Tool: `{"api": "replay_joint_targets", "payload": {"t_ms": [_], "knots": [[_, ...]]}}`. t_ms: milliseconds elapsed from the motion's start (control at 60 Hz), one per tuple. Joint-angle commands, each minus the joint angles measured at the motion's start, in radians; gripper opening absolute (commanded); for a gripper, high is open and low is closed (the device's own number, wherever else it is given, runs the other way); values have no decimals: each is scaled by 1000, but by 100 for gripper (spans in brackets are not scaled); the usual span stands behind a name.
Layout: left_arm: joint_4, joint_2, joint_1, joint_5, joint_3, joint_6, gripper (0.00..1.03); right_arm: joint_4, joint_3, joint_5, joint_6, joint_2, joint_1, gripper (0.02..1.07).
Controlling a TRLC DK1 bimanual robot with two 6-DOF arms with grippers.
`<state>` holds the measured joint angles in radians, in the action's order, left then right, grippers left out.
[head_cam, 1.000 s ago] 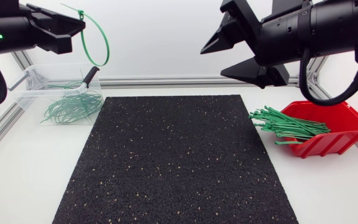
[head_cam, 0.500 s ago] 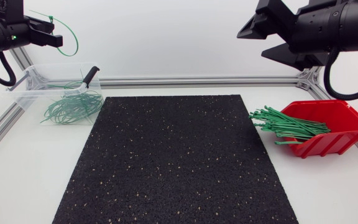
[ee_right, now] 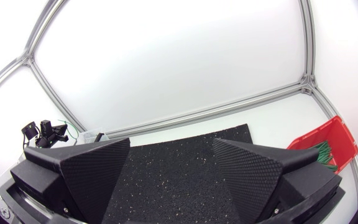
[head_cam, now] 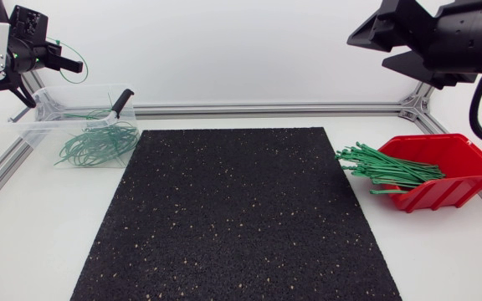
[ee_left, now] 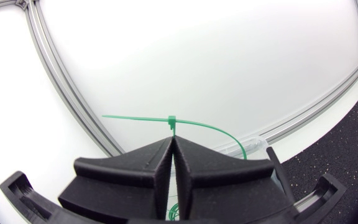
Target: Take a green cable tie from the red box, thread the tail through the head to close it, then place it in the transparent bin on the left.
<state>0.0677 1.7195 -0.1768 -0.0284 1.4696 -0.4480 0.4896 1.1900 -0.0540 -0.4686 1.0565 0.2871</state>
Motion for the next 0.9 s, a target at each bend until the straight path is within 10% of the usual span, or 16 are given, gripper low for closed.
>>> {"api": "replay_joint_targets", "payload": {"t_ms": [0,183,883], "knots": [[-11,20,-6,-18,54,-35,16,-8,-32,6,27,-18,-12,100],[-88,26,0,-39,72,-58,101,-8,-44,9,47,-53,-20,100],[-151,-166,7,-100,-41,-78,100,-5,-136,9,191,-230,-170,100]]}}
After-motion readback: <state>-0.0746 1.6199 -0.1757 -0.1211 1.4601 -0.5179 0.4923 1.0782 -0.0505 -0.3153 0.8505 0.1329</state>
